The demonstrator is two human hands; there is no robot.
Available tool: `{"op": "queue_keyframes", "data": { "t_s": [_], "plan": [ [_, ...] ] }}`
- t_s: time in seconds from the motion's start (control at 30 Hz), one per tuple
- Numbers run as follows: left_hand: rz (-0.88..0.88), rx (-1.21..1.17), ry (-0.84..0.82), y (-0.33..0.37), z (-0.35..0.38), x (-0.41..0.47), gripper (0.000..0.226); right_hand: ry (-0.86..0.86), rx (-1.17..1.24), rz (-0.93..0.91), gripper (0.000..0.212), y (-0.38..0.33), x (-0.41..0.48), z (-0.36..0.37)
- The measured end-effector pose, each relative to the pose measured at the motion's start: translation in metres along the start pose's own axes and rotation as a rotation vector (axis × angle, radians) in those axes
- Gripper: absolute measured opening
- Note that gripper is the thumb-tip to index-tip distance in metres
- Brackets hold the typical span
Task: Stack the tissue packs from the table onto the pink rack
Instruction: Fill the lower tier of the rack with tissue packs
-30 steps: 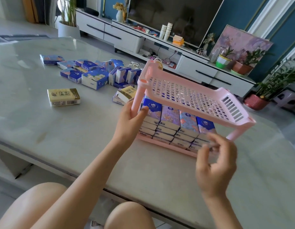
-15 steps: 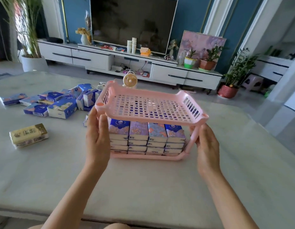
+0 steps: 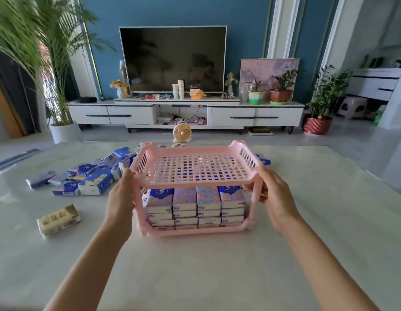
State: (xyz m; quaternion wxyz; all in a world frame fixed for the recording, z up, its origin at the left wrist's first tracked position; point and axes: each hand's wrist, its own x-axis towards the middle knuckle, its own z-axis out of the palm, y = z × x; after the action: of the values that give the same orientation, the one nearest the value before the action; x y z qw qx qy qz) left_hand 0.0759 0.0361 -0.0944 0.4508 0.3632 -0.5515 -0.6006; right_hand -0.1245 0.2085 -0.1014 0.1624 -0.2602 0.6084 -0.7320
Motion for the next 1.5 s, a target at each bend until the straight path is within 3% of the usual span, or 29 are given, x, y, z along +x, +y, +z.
{"op": "queue_keyframes", "data": {
  "t_s": [0.53, 0.93, 1.13, 1.3, 1.5],
  "plan": [
    [-0.023, 0.024, -0.095, -0.009, 0.043, -0.036, 0.037, 0.156, -0.006, 0.004, 0.032, -0.012, -0.024, -0.063],
    [-0.023, 0.058, -0.343, -0.018, 0.134, -0.072, 0.034, 0.330, -0.004, -0.013, 0.026, -0.031, -0.041, -0.158],
    [-0.091, 0.094, -0.467, -0.018, 0.167, -0.059, 0.045, 0.373, -0.029, -0.002, 0.023, -0.035, -0.035, -0.187],
    [-0.108, 0.065, -0.587, -0.017, 0.185, -0.052, 0.035, 0.406, -0.049, 0.003, 0.022, -0.036, -0.024, -0.200],
    [-0.091, 0.069, -0.625, -0.017, 0.210, -0.055, 0.037, 0.446, -0.248, 0.012, 0.031, -0.039, -0.008, -0.215]
  ]
}}
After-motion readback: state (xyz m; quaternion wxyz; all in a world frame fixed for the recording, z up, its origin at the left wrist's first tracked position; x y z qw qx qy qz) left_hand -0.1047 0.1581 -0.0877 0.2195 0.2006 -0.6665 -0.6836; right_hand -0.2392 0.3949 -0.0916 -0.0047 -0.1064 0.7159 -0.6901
